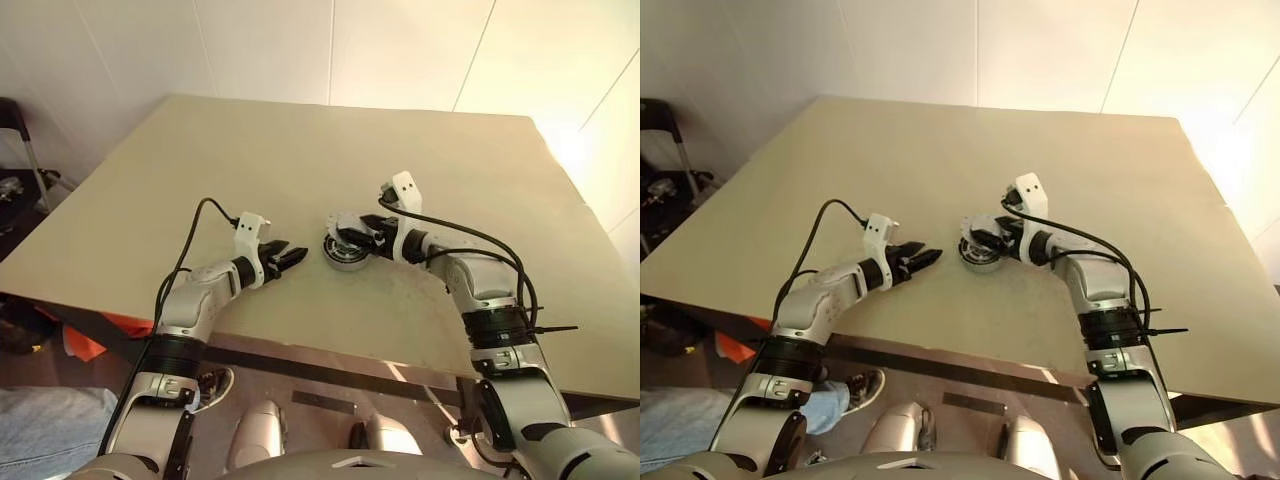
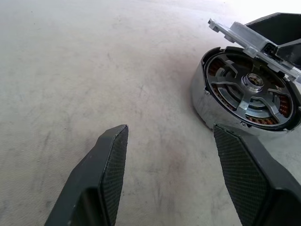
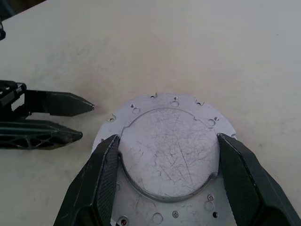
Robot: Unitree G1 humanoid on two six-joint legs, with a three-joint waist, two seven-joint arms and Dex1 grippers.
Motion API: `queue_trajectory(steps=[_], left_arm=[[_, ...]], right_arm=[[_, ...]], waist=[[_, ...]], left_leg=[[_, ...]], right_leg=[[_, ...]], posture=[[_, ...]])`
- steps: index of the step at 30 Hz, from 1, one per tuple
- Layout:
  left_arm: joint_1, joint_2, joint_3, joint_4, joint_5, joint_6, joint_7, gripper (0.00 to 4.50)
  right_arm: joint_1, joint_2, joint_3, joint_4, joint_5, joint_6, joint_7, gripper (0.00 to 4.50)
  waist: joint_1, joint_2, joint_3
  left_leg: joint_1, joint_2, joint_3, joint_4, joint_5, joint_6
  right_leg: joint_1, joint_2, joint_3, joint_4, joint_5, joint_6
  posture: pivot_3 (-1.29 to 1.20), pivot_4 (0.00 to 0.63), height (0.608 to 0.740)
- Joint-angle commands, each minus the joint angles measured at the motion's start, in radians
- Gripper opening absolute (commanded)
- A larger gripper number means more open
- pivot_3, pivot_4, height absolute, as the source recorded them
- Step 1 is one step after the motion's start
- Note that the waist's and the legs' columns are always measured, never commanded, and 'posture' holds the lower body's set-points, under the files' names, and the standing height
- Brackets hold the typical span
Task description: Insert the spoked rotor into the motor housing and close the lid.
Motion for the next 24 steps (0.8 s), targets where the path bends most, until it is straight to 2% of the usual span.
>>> queue_trajectory(steps=[1,5,14,24], left_arm=[[-0.006,0.009,0.008,-0.022,-0.009,-0.01,-0.01,3.03],[-0.01,0.01,0.02,-0.022,-0.019,-0.002,-0.009,3.03],[-0.012,0.017,0.018,-0.02,-0.018,-0.001,-0.011,3.03],[-0.014,0.017,0.013,-0.015,-0.014,-0.005,-0.012,3.03]], right_arm=[[-0.001,-0.031,0.018,-0.055,-0.011,-0.068,0.027,3.16],[0.027,-0.069,0.058,-0.055,-0.032,-0.115,0.07,3.16],[0.054,-0.095,0.061,-0.063,-0.024,-0.135,0.108,3.16],[0.031,-0.085,0.066,-0.015,-0.052,-0.134,0.058,3.16]], waist=[[0.0,0.0,0.0],[0.0,0.0,0.0],[0.0,0.0,0.0],[0.001,0.0,0.0]], left_leg=[[0.0,0.0,0.0,0.0,0.0,0.0],[0.0,0.0,0.0,0.0,0.0,0.0],[0.0,0.0,0.0,0.0,-0.002,0.006],[0.0,0.0,0.0,0.001,-0.002,0.007]], right_leg=[[0.0,0.0,0.0,0.0,0.0,0.0],[0.0,0.0,0.0,0.0,0.0,0.0],[0.0,0.0,0.0,0.0,0.0,0.0],[0.0,0.0,0.0,0.0,0.0,0.0]], posture=[[0.0,0.0,0.74],[0.0,0.0,0.74],[0.0,0.0,0.74],[0.0,0.0,0.74]])
